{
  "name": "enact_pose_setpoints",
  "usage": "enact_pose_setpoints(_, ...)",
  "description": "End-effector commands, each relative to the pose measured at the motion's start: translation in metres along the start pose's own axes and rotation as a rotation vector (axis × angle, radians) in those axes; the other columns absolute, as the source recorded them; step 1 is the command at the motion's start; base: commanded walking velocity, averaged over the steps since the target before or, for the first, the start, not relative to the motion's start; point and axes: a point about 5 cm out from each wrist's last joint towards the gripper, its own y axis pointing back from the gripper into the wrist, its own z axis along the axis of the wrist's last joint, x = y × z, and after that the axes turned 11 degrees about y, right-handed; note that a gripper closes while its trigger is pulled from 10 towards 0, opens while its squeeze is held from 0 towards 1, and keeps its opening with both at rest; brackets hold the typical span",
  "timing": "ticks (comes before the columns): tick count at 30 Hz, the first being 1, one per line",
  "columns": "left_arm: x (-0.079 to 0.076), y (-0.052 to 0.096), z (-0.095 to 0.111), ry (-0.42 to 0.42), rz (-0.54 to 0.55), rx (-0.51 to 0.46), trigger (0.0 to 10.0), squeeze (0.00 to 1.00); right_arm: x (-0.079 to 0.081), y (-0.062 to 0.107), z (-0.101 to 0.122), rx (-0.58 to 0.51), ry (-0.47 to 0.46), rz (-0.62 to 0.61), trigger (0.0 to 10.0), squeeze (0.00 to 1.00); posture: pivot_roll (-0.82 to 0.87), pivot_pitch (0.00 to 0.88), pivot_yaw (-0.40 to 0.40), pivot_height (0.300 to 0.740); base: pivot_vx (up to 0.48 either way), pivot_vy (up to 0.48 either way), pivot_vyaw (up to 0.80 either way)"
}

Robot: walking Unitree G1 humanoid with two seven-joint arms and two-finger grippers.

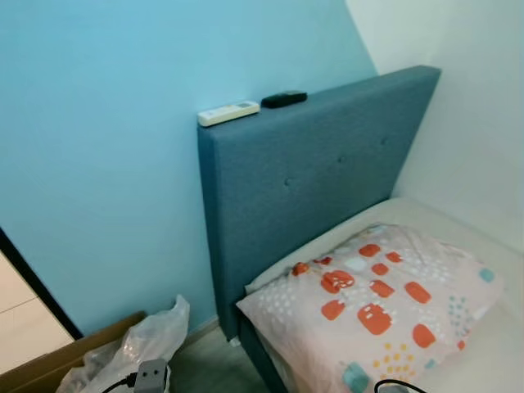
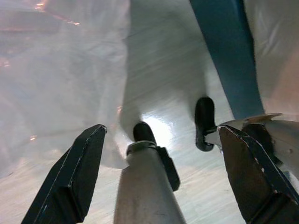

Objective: Clean up the room

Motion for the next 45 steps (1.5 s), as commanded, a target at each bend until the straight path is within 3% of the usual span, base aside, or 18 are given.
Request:
enact_pose_setpoints(1,0.006,0.001,0.001,-0.018,0.023,-0.002,10.0,0.00,0.002,0.000,0.002,-0.018,0.005,0.010,10.0,0.00,-0.10,0.000,-0.004,0.724,0.000,0.000,0.00)
enact_pose_setpoints(5,0.013,0.002,0.003,-0.050,0.075,-0.010,10.0,0.00,0.008,0.000,0.021,-0.113,-0.021,0.067,10.0,0.00,-0.09,0.000,-0.006,0.724,0.000,0.000,0.00)
enact_pose_setpoints(8,0.024,0.004,0.008,-0.064,0.155,-0.032,10.0,0.00,0.019,0.004,0.054,-0.252,-0.046,0.154,10.0,0.00,-0.06,0.000,-0.014,0.724,0.000,0.000,0.00)
enact_pose_setpoints(10,0.033,0.006,0.012,-0.060,0.208,-0.048,10.0,0.00,0.036,0.009,0.081,-0.349,-0.005,0.254,10.0,0.00,-0.05,0.000,-0.025,0.724,0.000,0.000,0.00)
enact_pose_setpoints(13,0.034,0.006,0.013,-0.058,0.217,-0.051,10.0,0.00,0.040,0.011,0.086,-0.368,0.017,0.277,10.0,0.00,-0.05,0.000,-0.025,0.724,0.000,0.000,0.00)
enact_pose_setpoints(14,0.037,0.007,0.011,-0.047,0.235,-0.048,10.0,0.00,0.056,0.015,0.095,-0.402,0.142,0.324,10.0,0.00,-0.03,0.000,-0.040,0.724,0.000,0.000,0.00)
enact_pose_setpoints(21,0.036,0.007,0.002,-0.037,0.223,-0.018,10.0,0.00,0.071,0.017,0.092,-0.395,0.257,0.373,10.0,0.00,-0.02,0.000,-0.048,0.724,0.000,0.000,0.00)
enact_pose_setpoints(29,0.028,0.006,-0.008,-0.035,0.190,0.018,10.0,0.00,0.064,0.015,0.086,-0.366,0.185,0.361,10.0,0.00,-0.03,0.000,-0.043,0.724,0.000,-0.419,0.00)
enact_pose_setpoints(45,0.024,0.005,-0.008,-0.067,0.184,0.046,10.0,0.00,0.048,0.010,0.077,-0.309,0.058,0.287,10.0,0.00,-0.05,0.000,-0.024,0.724,0.000,0.000,0.00)
